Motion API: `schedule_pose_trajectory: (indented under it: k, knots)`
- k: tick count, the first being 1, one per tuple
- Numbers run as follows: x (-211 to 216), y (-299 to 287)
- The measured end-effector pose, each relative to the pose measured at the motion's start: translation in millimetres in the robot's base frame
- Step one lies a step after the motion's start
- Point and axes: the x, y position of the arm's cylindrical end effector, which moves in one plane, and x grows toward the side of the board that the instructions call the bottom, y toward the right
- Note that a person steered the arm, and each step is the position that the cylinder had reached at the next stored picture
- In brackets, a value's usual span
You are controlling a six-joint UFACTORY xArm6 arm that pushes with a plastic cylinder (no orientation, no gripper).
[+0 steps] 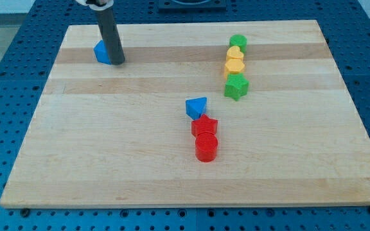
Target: Point your arm to the center
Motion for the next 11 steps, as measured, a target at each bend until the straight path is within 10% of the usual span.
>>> schedule_pose_trajectory:
  k: [3,6,11]
  knots:
    - [-52,-39]
    - [106,167]
    - [148,229]
